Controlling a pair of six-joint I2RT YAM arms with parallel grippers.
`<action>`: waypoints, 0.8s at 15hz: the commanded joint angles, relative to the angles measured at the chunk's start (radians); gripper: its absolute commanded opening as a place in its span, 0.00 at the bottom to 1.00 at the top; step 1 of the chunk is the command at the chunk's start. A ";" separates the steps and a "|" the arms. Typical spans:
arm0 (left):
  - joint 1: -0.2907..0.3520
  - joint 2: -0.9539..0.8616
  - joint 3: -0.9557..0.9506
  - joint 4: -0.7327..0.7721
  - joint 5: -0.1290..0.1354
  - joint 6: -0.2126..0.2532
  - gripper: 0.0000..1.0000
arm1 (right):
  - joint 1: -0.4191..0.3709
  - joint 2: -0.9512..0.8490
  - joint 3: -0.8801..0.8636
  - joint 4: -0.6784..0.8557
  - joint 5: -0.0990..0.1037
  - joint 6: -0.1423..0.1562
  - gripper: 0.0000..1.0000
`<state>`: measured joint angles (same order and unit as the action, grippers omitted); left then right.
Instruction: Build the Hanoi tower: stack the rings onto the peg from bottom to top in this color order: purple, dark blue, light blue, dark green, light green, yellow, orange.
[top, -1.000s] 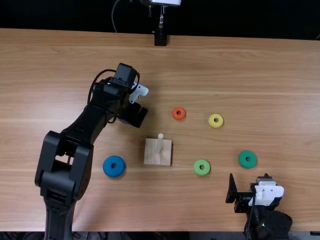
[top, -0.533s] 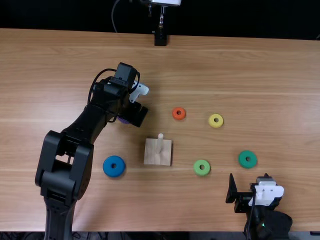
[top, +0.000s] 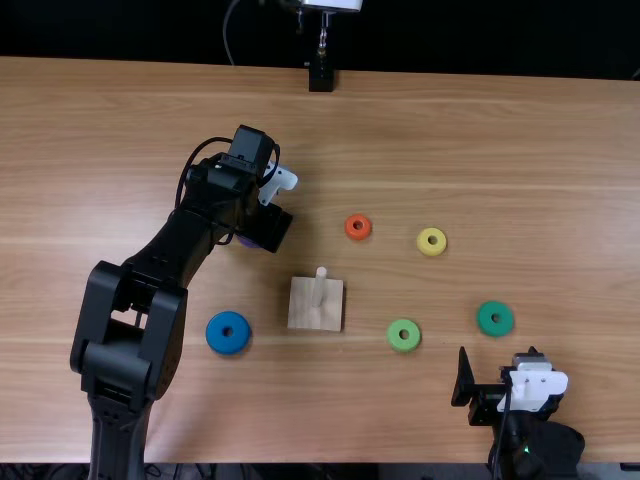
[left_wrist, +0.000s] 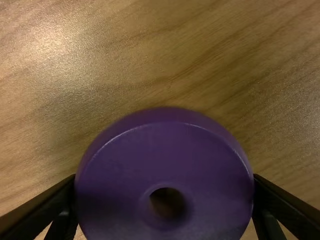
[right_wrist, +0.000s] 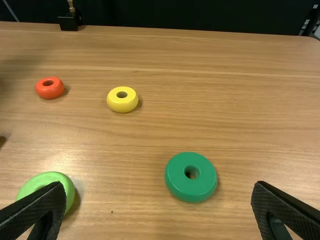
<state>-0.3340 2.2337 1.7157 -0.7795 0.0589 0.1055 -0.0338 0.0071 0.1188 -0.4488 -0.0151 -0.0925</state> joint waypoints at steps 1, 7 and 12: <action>0.003 0.018 0.028 -0.001 0.002 0.014 0.16 | -0.012 -0.007 -0.119 -0.064 0.010 0.002 1.00; 0.004 -0.075 0.032 -0.014 0.002 0.018 0.00 | -0.012 -0.007 -0.119 -0.062 0.010 0.000 1.00; 0.007 -0.152 0.030 -0.152 0.002 0.007 0.00 | -0.012 -0.007 -0.119 -0.064 0.010 0.002 1.00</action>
<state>-0.3336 2.1082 1.7157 -0.9375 0.0586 0.1074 -0.0338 0.0071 0.1188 -0.4488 -0.0151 -0.0929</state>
